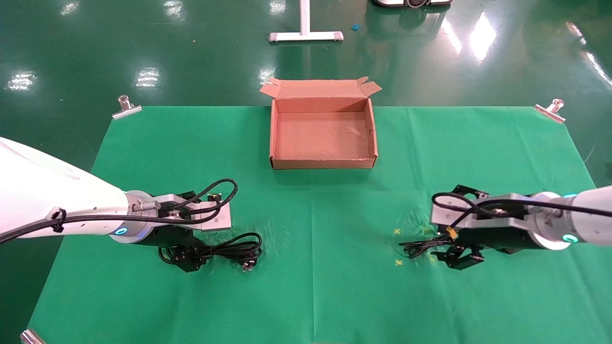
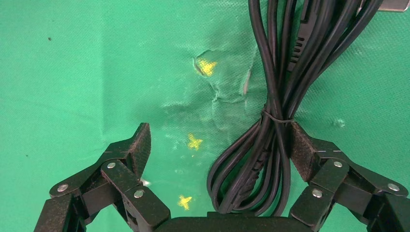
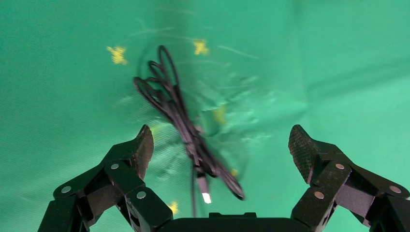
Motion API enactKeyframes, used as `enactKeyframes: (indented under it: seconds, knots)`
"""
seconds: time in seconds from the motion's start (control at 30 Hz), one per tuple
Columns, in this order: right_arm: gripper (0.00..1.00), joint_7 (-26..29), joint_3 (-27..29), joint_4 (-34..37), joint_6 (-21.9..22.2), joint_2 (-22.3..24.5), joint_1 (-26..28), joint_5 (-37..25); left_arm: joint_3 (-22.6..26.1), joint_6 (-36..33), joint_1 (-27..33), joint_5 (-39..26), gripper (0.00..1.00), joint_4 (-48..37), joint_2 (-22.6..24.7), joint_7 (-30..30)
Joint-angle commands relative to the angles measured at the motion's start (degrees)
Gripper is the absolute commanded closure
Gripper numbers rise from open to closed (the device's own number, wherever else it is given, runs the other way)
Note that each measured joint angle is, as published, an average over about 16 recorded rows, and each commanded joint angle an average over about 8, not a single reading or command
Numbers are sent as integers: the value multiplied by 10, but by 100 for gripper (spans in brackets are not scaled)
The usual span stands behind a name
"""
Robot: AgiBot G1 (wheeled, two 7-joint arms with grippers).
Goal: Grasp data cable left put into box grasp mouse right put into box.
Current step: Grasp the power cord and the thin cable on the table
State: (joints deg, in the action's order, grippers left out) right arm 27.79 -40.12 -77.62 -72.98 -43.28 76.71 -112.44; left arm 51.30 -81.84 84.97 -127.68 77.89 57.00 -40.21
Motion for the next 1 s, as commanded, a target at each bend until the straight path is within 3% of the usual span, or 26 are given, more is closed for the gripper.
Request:
enactKeyframes:
  seconds: [0.03, 0.27, 0.33, 0.37, 0.53, 0.57, 0.6, 0.63, 1.0]
  knots:
    - [0, 1, -1, 0, 1, -3, -3, 1, 0, 0, 0, 0, 0, 0, 0, 0]
    - [0, 15, -4, 2, 10, -10, -12, -9, 1, 0, 0, 0, 0, 0, 0, -1]
    - [0, 18, -5, 2, 12, -12, -13, -12, 1, 0, 0, 0, 20, 0, 0, -1]
    - [8, 20, -5, 2, 13, -13, -14, -14, 1, 0, 0, 0, 32, 0, 0, -1]
    - [70, 23, -6, 3, 16, -14, -15, -17, 1, 0, 0, -1, 95, 0, 0, -1]
    - [83, 23, -6, 3, 16, -14, -15, -17, 1, 0, 0, -1, 100, 0, 0, -1]
    - [95, 22, -6, 3, 16, -14, -15, -17, 1, 0, 0, -1, 100, 0, 0, -1]
    - [100, 22, -5, 3, 16, -14, -15, -16, 1, 0, 0, -1, 100, 0, 0, -1]
    - [100, 19, -5, 3, 13, -13, -14, -13, 1, 0, 0, 1, 100, 0, 0, -1]
